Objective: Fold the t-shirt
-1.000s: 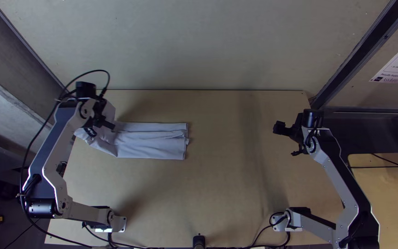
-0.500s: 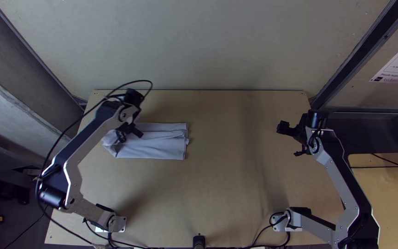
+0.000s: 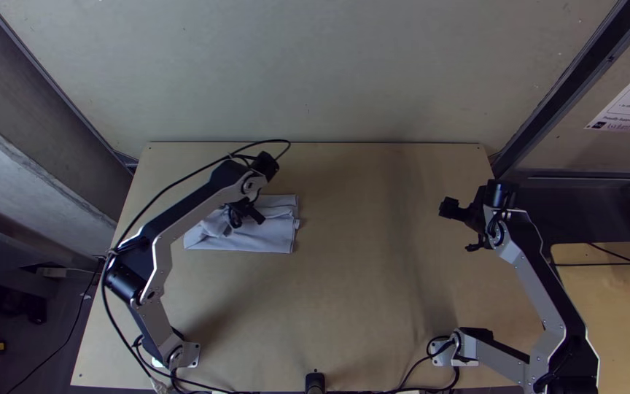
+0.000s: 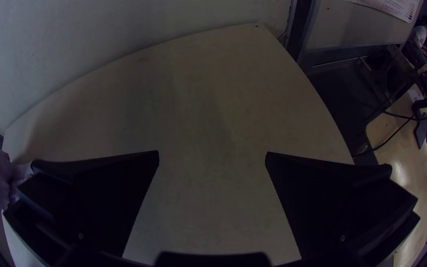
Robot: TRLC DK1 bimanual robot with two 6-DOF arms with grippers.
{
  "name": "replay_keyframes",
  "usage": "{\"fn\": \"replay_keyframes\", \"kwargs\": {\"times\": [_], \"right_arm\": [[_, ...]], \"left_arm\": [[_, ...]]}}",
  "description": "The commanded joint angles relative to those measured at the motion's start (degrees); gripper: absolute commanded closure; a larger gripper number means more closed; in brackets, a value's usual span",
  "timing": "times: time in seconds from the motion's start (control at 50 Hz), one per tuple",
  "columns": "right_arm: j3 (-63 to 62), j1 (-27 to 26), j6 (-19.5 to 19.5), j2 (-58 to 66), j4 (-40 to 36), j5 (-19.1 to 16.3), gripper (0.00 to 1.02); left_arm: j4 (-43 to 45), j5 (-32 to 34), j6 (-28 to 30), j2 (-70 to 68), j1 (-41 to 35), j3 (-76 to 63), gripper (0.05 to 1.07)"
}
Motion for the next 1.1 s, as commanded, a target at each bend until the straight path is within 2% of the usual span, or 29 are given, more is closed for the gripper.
{"fn": "replay_keyframes", "kwargs": {"times": [0.0,0.08,0.18,0.26,0.3,0.34,0.38,0.4,0.5,0.64,0.72,1.08], "right_arm": [[-1.43,-1.08,-1.24,-1.4,0.48,0.4,0.04],[-1.69,-1.7,-1.68,-1.57,0.48,0.4,0.04],[-2.49,-2.4,-2.12,-2.1,0.48,0.4,0.04],[-3.45,-2.49,-2.3,-2.72,0.48,0.4,0.04],[-4.07,-2.49,-2.3,-2.89,0.57,0.4,0.04],[-4.68,-2.31,-2.21,-2.98,0.57,0.4,0.04],[-5.56,-2.05,-1.77,-3.24,0.66,0.32,0.04],[-6.09,-1.7,-1.68,-3.42,0.83,0.32,0.04],[-8.73,0.94,-0.36,-4.47,2.42,0.4,0.04],[-11.27,3.93,0.34,-6.32,4.09,0.4,0.04],[-11.36,3.93,0.69,-6.67,4.26,0.4,0.04],[-8.81,3.49,0.25,-6.76,5.23,0.4,0.04]], "left_arm": [[-2.01,-0.36,-2.85,3.22,-2.55,3.85,1.04],[-2.54,-0.27,-3.73,5.25,-4.3,5.61,1.02],[-2.89,0.96,-3.82,7.18,-6.24,7.11,0.74],[-3.16,4.12,-5.31,9.29,-7.03,10.18,0.73],[-3.77,6.58,-6.28,10.52,-7.73,12.47,0.68],[-4.3,9.31,-7.77,12.01,-8.35,15.54,0.5],[-4.74,11.51,-9.8,13.86,-9.31,19.59,0.18],[-5.35,12.56,-11.47,14.83,-9.84,21.87,0.07],[-5.97,15.2,-17.44,18.52,-12.3,32.15,0.09],[-2.19,28.47,-19.46,17.99,-13.09,34.79,0.09],[-1.57,33.13,-20.52,17.2,-12.65,34.88,0.09],[-2.98,33.04,-19.73,15.79,-10.98,33.56,0.09]]}}
